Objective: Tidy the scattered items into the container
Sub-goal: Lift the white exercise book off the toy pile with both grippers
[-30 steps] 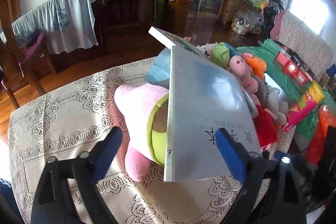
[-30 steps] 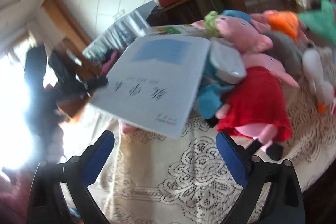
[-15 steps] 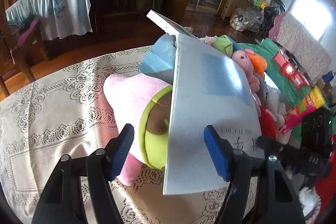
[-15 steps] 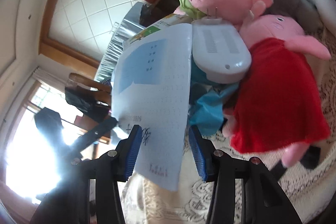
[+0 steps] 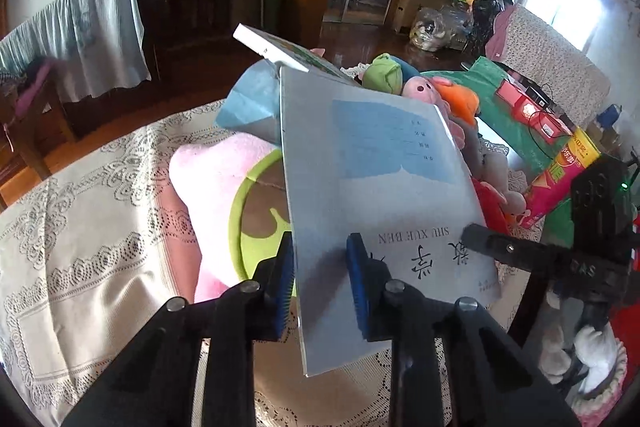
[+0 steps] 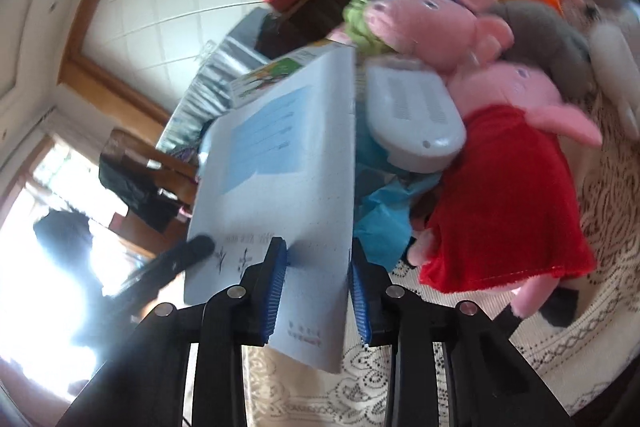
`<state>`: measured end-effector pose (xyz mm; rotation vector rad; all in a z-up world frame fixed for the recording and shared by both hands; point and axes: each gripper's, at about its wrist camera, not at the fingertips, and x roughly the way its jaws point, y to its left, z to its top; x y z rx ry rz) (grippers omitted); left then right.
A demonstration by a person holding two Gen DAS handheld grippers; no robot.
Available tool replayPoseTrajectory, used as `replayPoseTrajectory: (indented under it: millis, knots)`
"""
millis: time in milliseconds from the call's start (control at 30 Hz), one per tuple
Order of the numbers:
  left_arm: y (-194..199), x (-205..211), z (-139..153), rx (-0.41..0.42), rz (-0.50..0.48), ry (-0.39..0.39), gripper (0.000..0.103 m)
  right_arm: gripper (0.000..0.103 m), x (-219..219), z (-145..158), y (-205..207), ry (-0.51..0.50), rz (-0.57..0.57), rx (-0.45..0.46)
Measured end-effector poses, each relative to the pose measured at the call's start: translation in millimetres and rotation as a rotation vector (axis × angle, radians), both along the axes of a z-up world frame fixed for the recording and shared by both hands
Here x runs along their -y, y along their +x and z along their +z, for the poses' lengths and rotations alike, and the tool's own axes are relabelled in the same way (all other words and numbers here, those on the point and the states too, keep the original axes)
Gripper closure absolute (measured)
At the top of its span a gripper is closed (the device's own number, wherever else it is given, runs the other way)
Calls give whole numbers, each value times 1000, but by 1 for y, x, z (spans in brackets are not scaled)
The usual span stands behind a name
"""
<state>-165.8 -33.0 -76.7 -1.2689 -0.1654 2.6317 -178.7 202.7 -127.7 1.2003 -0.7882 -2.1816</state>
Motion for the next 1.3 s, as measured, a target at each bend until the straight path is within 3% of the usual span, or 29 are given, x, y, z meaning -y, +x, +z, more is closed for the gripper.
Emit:
replayPoseTrajectory:
  millis: [67, 233, 300, 500, 567, 700, 867, 1000, 1200, 1300]
  knots:
    - [0, 1, -4, 11, 0, 13, 78, 66, 3, -5, -4, 6, -5, 20]
    - [-4, 5, -12, 37, 5, 46, 78, 66, 5, 0, 5, 95, -24, -30]
    - [-5, 12, -16, 52, 11, 102, 78, 66, 7, 3, 7, 138, -15, -52]
    - [18, 8, -3, -23, 52, 82, 88, 72, 16, 23, 30, 250, -7, -155]
    - [33, 8, 6, -52, 61, 69, 90, 77, 19, 33, 40, 250, 5, -195]
    - [55, 6, 13, -66, 85, 30, 90, 77, 34, 39, 54, 259, 53, -223]
    - [81, 18, 0, -37, 120, 40, 90, 77, 44, 30, 69, 257, 80, -198]
    - [72, 33, -14, -29, 148, 79, 90, 77, 45, 15, 68, 238, 77, -165]
    - [34, 39, -34, 7, 129, 92, 70, 76, 36, 3, 53, 181, 56, -137]
    - [21, 37, -37, 2, 90, 86, 64, 68, 37, 2, 46, 203, 66, -143]
